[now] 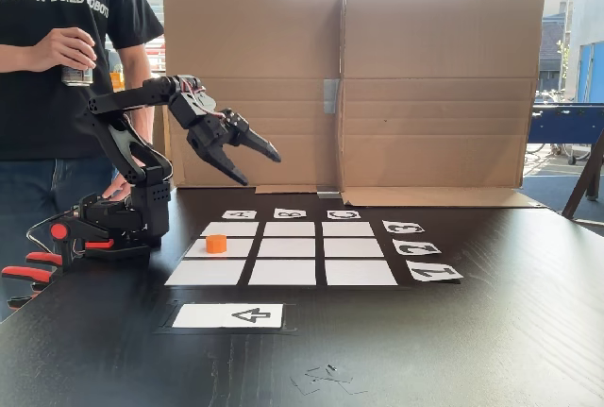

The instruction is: Pick up the round, orange token and place it in the grid on square A2.

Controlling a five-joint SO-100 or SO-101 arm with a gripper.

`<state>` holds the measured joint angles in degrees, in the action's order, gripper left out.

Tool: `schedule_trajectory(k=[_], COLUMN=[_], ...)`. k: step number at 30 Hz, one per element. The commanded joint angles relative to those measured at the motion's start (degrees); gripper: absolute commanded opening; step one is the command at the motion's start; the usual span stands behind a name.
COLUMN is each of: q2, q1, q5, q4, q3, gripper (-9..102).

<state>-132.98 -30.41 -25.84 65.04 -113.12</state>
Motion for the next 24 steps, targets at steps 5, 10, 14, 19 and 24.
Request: schedule_trajectory(k=[5, 10, 14, 19, 24], q2=[-5.19, -8.79, -11.87, -16.44, -21.01], q1=[-13.62, -22.68, -30.94, -39.81, -46.49], q5=[-4.22, -15.29, -25.49, -32.78, -40.43], q4=[-7.91, -12.3, -15.73, -22.24, -29.36], q3=[6.94, 6.24, 3.78, -4.22, -13.1], gripper=[33, 33, 33, 33, 3])
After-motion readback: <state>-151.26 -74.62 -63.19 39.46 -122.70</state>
